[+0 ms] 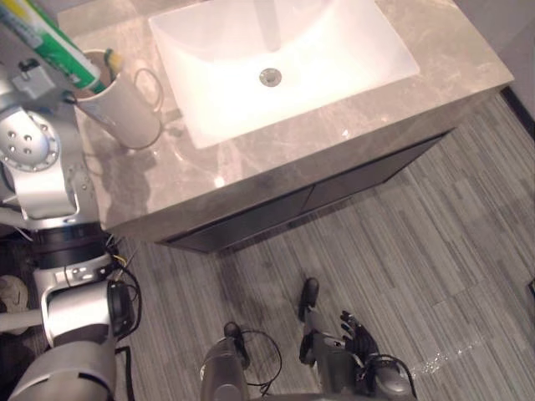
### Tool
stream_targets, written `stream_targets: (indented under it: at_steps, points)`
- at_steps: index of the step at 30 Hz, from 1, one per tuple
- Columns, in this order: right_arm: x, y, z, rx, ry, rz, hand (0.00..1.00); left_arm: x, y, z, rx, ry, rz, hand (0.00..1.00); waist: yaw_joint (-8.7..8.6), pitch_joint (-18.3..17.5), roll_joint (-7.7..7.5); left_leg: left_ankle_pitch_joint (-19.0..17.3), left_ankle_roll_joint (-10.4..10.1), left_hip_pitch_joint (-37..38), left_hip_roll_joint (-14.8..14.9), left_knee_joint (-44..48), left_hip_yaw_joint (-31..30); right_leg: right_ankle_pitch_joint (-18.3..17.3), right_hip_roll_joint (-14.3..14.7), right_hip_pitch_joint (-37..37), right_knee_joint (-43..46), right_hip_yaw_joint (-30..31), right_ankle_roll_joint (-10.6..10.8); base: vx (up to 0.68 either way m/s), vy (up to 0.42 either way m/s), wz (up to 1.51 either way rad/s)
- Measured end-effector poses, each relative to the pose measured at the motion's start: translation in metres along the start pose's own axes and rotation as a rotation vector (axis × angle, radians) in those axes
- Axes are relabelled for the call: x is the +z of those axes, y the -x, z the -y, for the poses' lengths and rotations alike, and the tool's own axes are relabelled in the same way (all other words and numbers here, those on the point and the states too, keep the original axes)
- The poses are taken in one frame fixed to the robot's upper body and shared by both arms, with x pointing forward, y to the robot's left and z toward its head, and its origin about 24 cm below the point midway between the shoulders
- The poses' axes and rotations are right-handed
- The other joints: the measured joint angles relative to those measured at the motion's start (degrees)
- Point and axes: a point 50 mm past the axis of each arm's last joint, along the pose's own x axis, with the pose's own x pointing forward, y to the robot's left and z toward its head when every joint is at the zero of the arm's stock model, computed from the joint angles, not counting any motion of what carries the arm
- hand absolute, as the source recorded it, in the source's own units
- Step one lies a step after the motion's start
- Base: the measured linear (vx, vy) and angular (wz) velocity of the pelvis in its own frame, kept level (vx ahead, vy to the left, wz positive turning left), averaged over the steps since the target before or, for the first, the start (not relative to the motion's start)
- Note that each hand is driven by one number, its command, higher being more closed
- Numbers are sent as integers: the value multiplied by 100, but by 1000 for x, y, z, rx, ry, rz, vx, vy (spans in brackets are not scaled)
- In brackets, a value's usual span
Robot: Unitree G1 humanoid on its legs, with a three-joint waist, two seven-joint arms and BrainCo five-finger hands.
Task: Organize washtable
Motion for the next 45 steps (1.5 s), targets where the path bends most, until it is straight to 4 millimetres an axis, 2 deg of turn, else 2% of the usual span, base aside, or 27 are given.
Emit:
stream_targets:
  at_steps: [12, 16, 27, 33, 45]
  points:
    - [2, -1, -1, 3, 3, 11, 0, 1, 8, -3, -19, -5, 7, 100, 3, 30, 14, 0, 0, 0, -4, 6, 6, -2, -5, -3, 0, 5, 1, 0, 0, 0]
    - [4, -2, -1, 5, 5, 19, 0, -1, 13, -6, -40, -18, 0, 100, 5, 59, 60, -1, -1, 0, -4, 10, 9, -2, -5, -3, 0, 9, 1, 0, 0, 0]
    - [7, -4, -1, 7, 6, 25, 0, -2, 15, -6, -66, -21, 0, 100, 11, 101, 88, -3, -2, -1, -2, 18, 25, -4, -3, -10, 0, 20, -2, 0, 0, 0]
    - [8, -4, -1, 6, 6, 32, 0, -5, 26, -12, -81, -48, -16, 100, 15, 115, 110, -7, -4, -24, 6, 41, 45, -6, 2, -35, 0, 37, -5, 0, 0, 0]
    - [9, -5, -1, 5, 4, 43, 0, -7, 31, -13, -101, -108, -9, 100, 28, 125, 128, -27, 10, -121, 26, 140, 42, 4, 6, -99, 1, 37, -25, 19, 21, 0]
